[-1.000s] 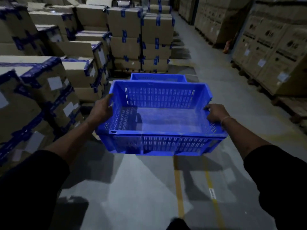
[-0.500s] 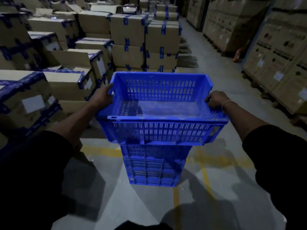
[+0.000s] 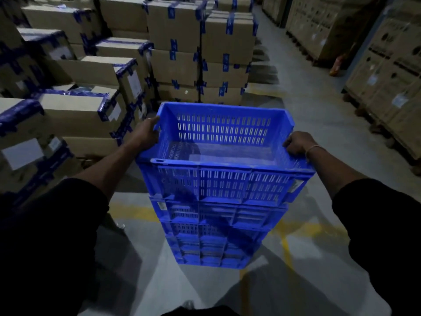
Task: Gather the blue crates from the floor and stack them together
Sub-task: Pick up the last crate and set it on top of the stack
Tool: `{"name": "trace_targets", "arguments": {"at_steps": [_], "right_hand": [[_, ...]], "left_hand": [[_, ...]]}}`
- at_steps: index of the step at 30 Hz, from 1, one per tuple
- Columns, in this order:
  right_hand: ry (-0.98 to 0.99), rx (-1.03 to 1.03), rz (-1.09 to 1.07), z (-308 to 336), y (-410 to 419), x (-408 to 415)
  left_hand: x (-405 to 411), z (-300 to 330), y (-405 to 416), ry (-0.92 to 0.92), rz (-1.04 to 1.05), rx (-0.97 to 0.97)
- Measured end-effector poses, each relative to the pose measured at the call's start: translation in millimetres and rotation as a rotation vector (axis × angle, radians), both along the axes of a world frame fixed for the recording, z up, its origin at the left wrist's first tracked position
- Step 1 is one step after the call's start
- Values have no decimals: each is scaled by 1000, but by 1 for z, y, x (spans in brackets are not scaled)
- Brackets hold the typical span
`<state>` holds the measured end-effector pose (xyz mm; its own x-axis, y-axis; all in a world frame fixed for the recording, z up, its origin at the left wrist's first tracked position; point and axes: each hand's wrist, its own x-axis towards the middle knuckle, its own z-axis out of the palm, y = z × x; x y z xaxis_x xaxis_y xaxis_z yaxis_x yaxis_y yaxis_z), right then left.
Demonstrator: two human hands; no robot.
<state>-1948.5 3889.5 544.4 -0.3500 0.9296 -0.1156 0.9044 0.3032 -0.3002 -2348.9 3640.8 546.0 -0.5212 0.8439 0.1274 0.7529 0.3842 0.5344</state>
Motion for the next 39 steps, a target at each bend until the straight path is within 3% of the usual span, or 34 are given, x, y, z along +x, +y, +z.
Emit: {"name": "trace_targets", "arguments": {"at_steps": [20,28,33,36,39], "right_hand": [[-97,-63,-50,2,19,-21],[-127,-115,-16,4,-7,-4],[-146,-106,13,9,-24,8],[-88,-3,29,5,-26,18],[-102,56,40,-9,-34,24]], "left_hand": [[-44,-12,40,156,-117,-114],[-34,-8,14,83,-93,-171],[-36,-8,3,45,-193,-222],[-24,-14,5,90,-171,-342],[1,-23,-4,263,-101,-415]]}}
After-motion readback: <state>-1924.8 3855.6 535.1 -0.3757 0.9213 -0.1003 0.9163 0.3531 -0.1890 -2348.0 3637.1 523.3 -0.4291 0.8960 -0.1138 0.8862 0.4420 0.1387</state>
